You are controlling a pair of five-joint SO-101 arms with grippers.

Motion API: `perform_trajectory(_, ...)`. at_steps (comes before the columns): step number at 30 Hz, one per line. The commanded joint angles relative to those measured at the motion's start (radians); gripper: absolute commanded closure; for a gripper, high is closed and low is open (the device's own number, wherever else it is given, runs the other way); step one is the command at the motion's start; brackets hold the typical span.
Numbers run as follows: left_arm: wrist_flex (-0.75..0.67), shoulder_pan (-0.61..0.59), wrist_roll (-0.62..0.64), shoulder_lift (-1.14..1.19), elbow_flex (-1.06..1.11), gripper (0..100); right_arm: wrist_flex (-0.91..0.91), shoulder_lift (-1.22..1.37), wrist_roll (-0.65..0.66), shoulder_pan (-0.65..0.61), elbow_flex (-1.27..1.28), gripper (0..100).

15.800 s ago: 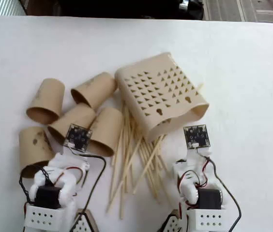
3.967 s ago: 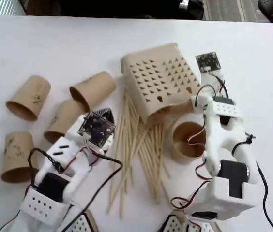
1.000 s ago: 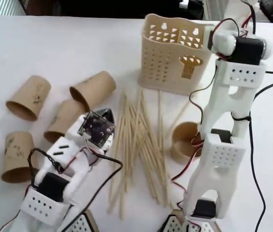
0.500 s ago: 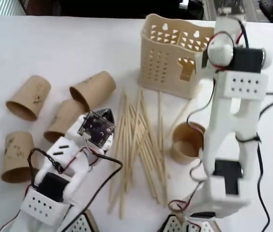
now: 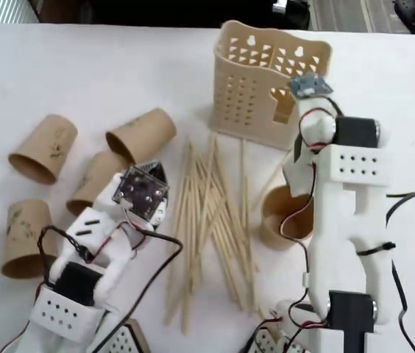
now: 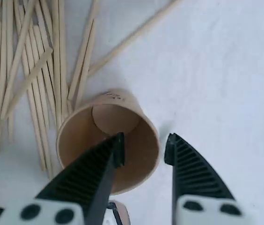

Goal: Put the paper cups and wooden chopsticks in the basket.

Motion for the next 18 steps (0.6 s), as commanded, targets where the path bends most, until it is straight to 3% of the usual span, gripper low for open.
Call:
perform_trajectory(1, -0.026, -0.007, 0.012, -0.016, -0.008, 98, -0.084, -0.002, 0.021, 0.024, 0.057, 83.7)
perform_trajectory(6, -0.041, -0.005, 0.008, -0.019, 0.008, 98, -0.125, 0.051, 0.021, 0.039, 0.114, 79.8)
perform_trajectory(16, -0.044, -0.004, 0.006, -0.019, 0.008, 98, -0.125, 0.124, 0.023, 0.041, 0.114, 98.1)
perform_trajectory(18, -0.044, -0.004, 0.006, -0.019, 0.008, 98, -0.101, 0.091, 0.023, 0.044, 0.080, 97.7)
